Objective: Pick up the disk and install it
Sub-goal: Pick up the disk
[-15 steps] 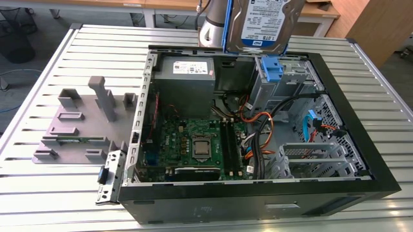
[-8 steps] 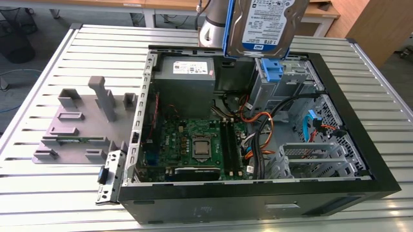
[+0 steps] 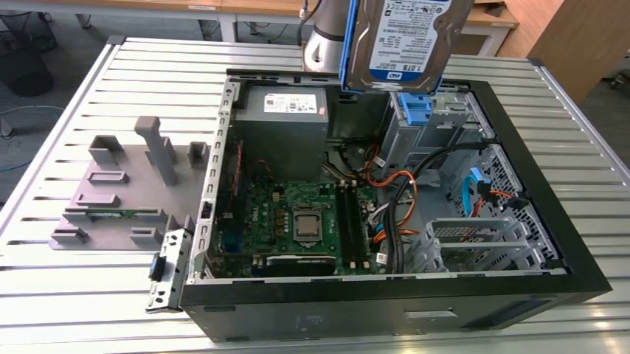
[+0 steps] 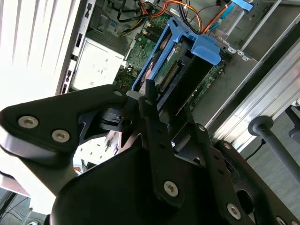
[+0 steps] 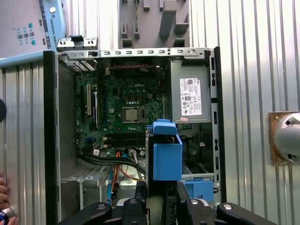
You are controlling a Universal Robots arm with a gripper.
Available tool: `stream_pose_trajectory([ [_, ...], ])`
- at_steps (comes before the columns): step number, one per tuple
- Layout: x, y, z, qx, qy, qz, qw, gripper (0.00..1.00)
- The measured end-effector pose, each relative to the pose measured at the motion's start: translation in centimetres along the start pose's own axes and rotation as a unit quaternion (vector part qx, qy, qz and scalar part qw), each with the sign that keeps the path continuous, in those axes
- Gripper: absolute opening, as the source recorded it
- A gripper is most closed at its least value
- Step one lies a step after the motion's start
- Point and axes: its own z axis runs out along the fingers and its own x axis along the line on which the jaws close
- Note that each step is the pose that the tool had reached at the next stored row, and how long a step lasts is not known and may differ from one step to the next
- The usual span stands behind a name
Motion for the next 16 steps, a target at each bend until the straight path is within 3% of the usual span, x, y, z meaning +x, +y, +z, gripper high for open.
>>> stream_pose_trajectory([
  [16, 0.10, -0.02, 0.35, 0.0000, -0.0001, 0.000, 1.0000, 0.35],
])
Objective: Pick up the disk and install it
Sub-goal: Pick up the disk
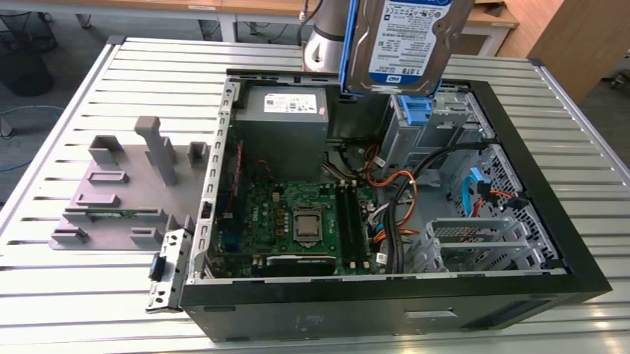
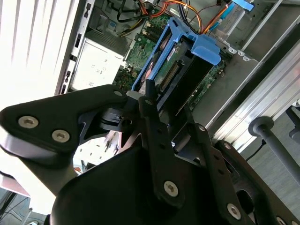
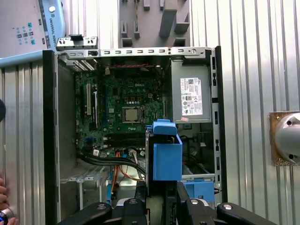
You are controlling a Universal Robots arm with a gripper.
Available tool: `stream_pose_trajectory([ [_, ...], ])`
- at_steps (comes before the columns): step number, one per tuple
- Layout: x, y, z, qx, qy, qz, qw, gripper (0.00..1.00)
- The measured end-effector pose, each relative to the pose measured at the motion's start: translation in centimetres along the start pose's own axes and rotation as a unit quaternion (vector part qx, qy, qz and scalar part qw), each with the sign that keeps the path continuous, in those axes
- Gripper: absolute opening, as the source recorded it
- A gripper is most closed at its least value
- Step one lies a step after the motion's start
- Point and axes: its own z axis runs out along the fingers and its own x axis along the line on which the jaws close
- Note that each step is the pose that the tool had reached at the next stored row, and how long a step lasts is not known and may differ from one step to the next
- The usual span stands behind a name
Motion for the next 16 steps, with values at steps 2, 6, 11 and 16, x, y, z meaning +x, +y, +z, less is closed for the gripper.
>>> stream_pose_trajectory([
  [2, 0.14, -0.01, 0.00, 0.0000, 0.0000, 0.000, 1.0000, 0.35],
  [6, 0.64, -0.04, 0.08, 0.0000, 0.0000, 0.000, 1.0000, 0.35],
  [11, 1.34, -0.08, 0.31, 0.0000, -0.0001, 0.000, 1.0000, 0.35],
  [16, 1.81, -0.11, 0.53, 0.0000, 0.0000, 0.000, 1.0000, 0.35],
])
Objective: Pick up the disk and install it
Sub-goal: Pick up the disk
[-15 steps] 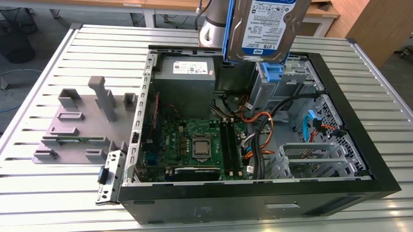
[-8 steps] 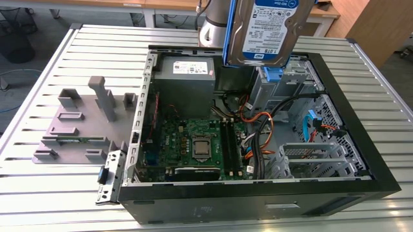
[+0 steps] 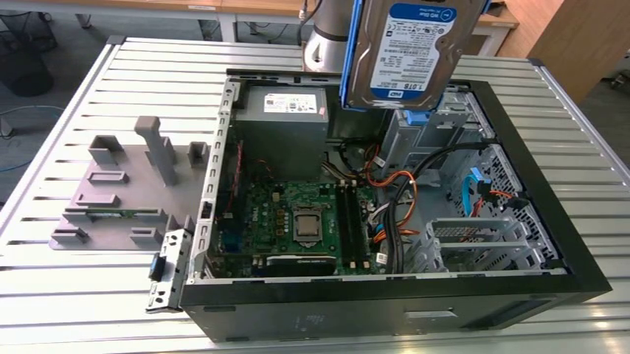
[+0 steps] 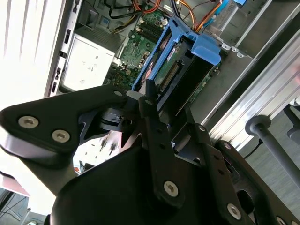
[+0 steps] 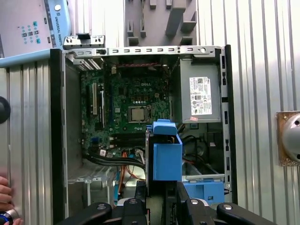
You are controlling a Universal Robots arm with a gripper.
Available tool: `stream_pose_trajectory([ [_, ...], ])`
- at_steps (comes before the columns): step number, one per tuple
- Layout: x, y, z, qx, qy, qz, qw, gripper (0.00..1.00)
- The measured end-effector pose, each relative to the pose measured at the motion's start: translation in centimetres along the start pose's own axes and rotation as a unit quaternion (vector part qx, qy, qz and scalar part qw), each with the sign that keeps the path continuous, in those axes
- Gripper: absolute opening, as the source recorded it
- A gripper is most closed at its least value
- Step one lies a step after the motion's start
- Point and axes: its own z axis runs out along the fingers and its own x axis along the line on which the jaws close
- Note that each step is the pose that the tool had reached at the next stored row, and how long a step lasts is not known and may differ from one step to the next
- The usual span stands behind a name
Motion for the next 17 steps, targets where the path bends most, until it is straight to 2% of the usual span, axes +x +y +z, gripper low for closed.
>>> stream_pose_trajectory([
  [17, 1.48, -0.09, 0.38, 0.0000, 0.0000, 0.000, 1.0000, 0.35],
])
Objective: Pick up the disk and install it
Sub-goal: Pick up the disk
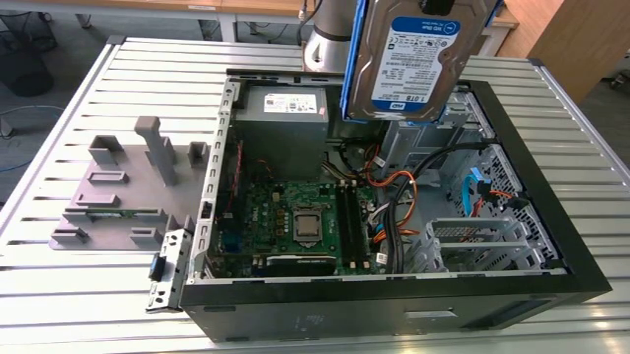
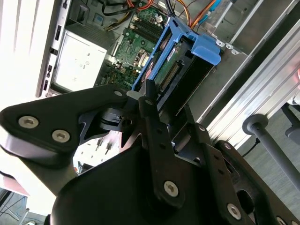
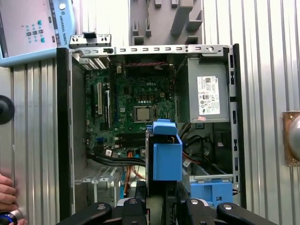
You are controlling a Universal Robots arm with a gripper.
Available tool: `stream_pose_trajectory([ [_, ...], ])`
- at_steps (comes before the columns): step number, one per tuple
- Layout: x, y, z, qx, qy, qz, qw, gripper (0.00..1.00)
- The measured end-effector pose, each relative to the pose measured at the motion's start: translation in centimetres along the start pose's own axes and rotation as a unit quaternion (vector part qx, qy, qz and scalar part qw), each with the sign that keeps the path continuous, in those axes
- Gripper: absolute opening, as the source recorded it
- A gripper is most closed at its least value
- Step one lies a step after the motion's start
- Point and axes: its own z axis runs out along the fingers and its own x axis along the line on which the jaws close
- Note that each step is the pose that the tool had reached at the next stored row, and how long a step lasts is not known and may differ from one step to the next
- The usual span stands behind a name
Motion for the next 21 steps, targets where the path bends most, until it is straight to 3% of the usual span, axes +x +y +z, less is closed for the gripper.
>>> stream_pose_trajectory([
  [10, 0.25, -0.02, 0.02, 0.0000, 0.0002, 0.000, 1.0000, 0.35],
  [21, 1.65, -0.09, 0.04, 0.0000, 0.0002, 0.000, 1.0000, 0.35],
])
